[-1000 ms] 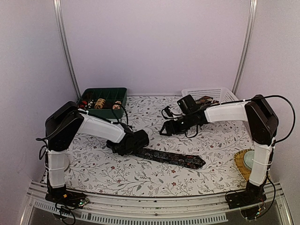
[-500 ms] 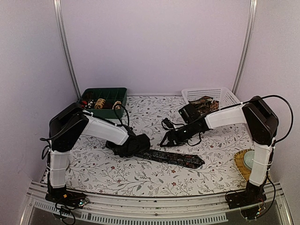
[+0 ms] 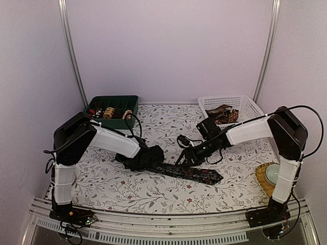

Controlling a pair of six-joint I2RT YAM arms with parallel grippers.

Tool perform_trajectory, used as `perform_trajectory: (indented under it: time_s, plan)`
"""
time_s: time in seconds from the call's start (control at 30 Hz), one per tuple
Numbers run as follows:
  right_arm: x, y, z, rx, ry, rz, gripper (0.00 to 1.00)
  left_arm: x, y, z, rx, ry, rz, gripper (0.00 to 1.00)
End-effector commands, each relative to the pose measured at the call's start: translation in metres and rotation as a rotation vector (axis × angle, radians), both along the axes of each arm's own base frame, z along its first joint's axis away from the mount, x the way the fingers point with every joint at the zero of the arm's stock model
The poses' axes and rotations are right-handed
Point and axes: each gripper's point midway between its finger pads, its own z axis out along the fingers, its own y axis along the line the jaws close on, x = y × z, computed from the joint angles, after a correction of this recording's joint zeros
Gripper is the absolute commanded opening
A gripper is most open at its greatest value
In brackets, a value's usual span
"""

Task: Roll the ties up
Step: Roll the tie at the center of the board.

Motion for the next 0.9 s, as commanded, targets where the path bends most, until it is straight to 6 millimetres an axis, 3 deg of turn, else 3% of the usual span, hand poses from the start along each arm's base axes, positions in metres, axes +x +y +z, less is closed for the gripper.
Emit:
perform_trajectory:
  time_s: [0.0,0.1,0.17,0.37,0.63,0.87]
  plan:
    - [0.005,-0.001,0.035,0.035,-0.117,-0.016,0.59,-0.002,-0.008,-0.005,-0.054,0.01,-0.003,0.0]
    - [-0.003,0.002,0.054,0.096,-0.13,0.013,0.59,-0.002,-0.008,-0.004,-0.059,0.009,-0.002,0.0]
    - [-0.008,0.005,0.056,0.104,-0.113,0.039,0.59,-0.001,-0.007,-0.005,-0.059,0.01,-0.002,0.0]
    - [-0.014,0.002,0.016,0.011,-0.032,0.04,0.59,0.0,-0.007,-0.004,-0.063,0.013,-0.002,0.0]
    - [-0.013,-0.017,-0.038,-0.188,-0.002,0.0,0.58,0.0,-0.004,-0.005,-0.044,0.015,-0.003,0.0]
    - [-0.018,-0.031,-0.067,-0.307,0.004,0.0,0.58,0.001,0.006,0.001,0.026,0.004,0.007,0.0]
